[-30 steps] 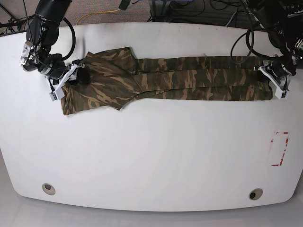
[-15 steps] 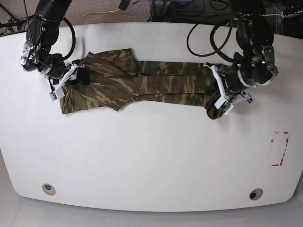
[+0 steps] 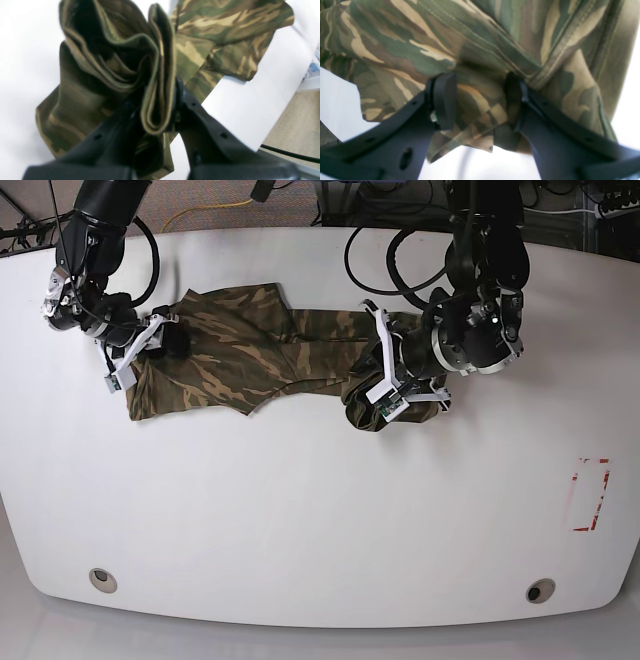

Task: Fold the T-shirt properly
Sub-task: 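Grasp the strip end with the left gripper and fold it toward the right gripper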

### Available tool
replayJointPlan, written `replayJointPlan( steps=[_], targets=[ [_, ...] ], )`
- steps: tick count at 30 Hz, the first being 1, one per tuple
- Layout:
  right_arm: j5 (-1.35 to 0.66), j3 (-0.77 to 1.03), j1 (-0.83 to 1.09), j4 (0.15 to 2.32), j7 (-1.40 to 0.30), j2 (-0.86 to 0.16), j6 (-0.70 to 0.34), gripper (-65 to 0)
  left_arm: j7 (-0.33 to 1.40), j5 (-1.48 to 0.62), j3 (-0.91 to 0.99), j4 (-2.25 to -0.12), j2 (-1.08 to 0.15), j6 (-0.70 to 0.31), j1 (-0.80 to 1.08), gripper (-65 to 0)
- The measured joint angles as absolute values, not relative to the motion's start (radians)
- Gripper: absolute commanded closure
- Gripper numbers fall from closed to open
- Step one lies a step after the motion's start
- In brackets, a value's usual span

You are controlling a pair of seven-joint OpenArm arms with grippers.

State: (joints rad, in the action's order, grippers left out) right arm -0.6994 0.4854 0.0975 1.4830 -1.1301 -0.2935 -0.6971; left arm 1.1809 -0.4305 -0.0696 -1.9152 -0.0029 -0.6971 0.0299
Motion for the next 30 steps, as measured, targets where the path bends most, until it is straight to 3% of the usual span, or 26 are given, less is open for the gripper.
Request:
replayJointPlan(
  steps=[3, 11, 14, 19, 24, 30],
  targets=[
    [-0.699, 0.485, 0.098, 1.483, -1.13, -0.294, -0.697, -29.8, 1.184, -0.426, -0.076, -1.913, 0.009, -0.697, 0.031, -3.3],
    [-0.699, 0.485, 0.097, 1.483, -1.13, -0.294, -0.697, -29.8, 1.182, -0.43, -0.083, -1.854, 0.038, -0.697, 0.03, -26.4],
    [-0.699, 0.485, 0.098, 1.483, -1.13, -0.294, -0.697, -29.8, 1.186, -0.425, -0.119, -1.854, 0.054, -0.696, 0.028, -30.7],
    [-0.701, 0.485, 0.097, 1.483, -1.13, -0.294, -0.697, -29.8, 1.189, -0.439, -0.181, -1.87, 0.146, -0.697, 0.019, -32.2],
    [-0.703, 0.485, 0.097, 1.483, -1.13, -0.294, -0.697, -29.8, 1.18, -0.445, -0.167, -1.942, 0.154, -0.697, -0.016, -31.9],
    [-0.708, 0.504, 0.086, 1.527, -1.176, -0.294, -0.696, -30.6, 1.183, -0.397, 0.063, -1.938, 0.119, -0.697, 0.006, -31.8]
  ],
)
